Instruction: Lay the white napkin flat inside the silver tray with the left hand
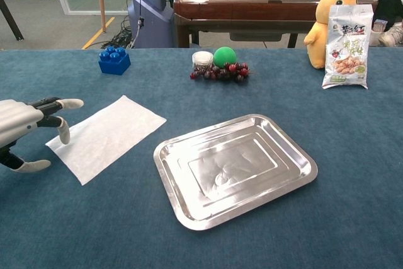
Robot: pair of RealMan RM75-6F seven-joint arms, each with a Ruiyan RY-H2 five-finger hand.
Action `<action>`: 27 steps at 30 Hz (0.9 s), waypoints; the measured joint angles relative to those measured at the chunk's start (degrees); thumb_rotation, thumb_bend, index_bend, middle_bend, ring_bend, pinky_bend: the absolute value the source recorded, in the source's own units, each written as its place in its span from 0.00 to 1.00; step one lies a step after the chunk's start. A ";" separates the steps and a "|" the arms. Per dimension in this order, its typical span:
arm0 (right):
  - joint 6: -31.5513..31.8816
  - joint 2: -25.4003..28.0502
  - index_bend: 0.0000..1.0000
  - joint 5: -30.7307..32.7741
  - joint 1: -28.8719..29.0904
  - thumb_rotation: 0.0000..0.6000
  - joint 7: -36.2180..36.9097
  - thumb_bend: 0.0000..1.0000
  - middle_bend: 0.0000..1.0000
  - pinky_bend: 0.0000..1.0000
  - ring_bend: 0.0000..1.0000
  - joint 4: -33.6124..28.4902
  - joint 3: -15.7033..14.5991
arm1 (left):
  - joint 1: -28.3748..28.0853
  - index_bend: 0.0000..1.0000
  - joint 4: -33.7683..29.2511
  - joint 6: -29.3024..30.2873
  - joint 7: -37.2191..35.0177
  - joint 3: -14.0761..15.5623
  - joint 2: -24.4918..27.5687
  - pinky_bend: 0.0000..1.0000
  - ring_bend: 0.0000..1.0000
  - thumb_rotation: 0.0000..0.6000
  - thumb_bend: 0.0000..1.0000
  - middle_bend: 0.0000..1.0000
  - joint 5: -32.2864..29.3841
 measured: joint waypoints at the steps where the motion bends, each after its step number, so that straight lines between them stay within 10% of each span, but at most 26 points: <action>1: -0.01 0.00 0.31 0.00 0.00 1.00 0.00 0.51 0.37 0.26 0.24 0.00 0.00 | -0.03 0.42 0.07 -0.07 0.09 0.01 -0.03 0.23 0.01 1.00 0.26 0.03 -0.05; 27: -0.04 0.06 0.31 0.09 0.00 1.00 0.06 0.51 0.37 0.26 0.24 -0.04 0.02 | -0.79 0.46 1.94 -0.04 -0.30 0.31 -1.71 0.23 0.01 1.00 0.27 0.03 -0.31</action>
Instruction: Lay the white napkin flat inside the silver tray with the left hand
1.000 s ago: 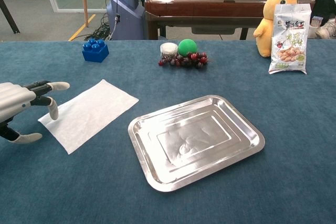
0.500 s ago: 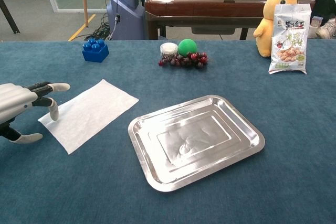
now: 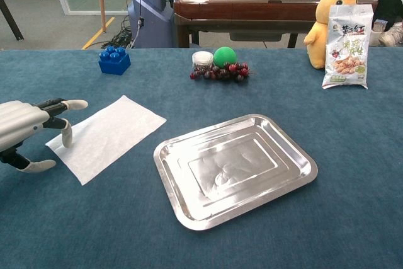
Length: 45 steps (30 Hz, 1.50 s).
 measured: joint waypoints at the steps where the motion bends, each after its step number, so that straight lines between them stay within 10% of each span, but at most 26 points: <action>1: 0.00 0.00 0.31 0.00 0.00 1.00 0.01 0.51 0.37 0.26 0.24 0.00 0.00 | -0.02 0.46 0.05 -0.01 0.04 0.03 -0.04 0.23 0.01 1.00 0.27 0.03 0.01; 45: 0.30 0.19 0.31 -0.08 -0.14 1.00 0.42 0.51 0.37 0.26 0.24 -0.04 0.04 | -0.16 0.55 3.81 1.60 -4.08 -0.28 -3.61 0.26 0.01 1.00 0.40 0.03 -0.39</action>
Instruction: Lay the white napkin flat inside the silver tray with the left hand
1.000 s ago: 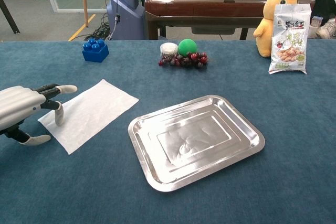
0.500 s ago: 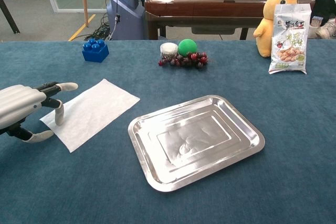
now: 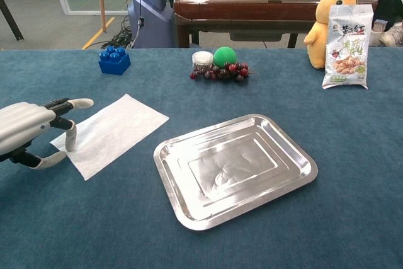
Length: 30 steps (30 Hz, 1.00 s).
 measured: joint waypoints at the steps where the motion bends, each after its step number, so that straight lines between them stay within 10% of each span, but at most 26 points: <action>1: 0.00 0.01 0.31 -0.01 0.00 1.00 0.02 0.51 0.37 0.26 0.24 0.00 -0.01 | 0.01 0.56 0.03 0.03 -0.08 0.00 -0.01 0.26 0.01 1.00 0.40 0.03 -0.01; 30: 0.33 0.06 0.31 -0.10 -0.13 1.00 0.12 0.51 0.37 0.26 0.24 -0.01 0.06 | 0.39 0.65 -7.71 3.81 -4.39 -1.62 2.82 0.26 0.01 1.00 0.40 0.05 0.02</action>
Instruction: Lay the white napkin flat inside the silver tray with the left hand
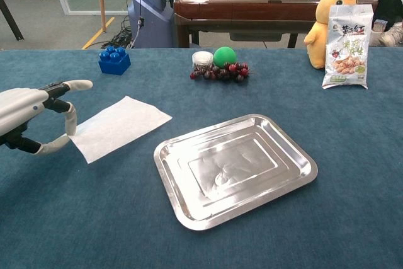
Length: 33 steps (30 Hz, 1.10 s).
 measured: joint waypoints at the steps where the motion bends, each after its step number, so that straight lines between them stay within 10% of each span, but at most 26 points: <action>1: -0.01 -0.01 0.31 0.01 0.00 1.00 -0.01 0.51 0.37 0.26 0.24 0.00 0.00 | -0.03 0.66 -0.61 0.17 -0.16 -0.02 0.26 0.26 0.01 1.00 0.40 0.05 0.14; 33: 1.12 1.20 0.31 -0.13 -0.54 1.00 2.41 0.51 0.37 0.26 0.24 -0.06 0.18 | -0.15 0.67 -10.53 5.49 2.72 2.11 2.15 0.27 0.01 1.00 0.40 0.07 7.43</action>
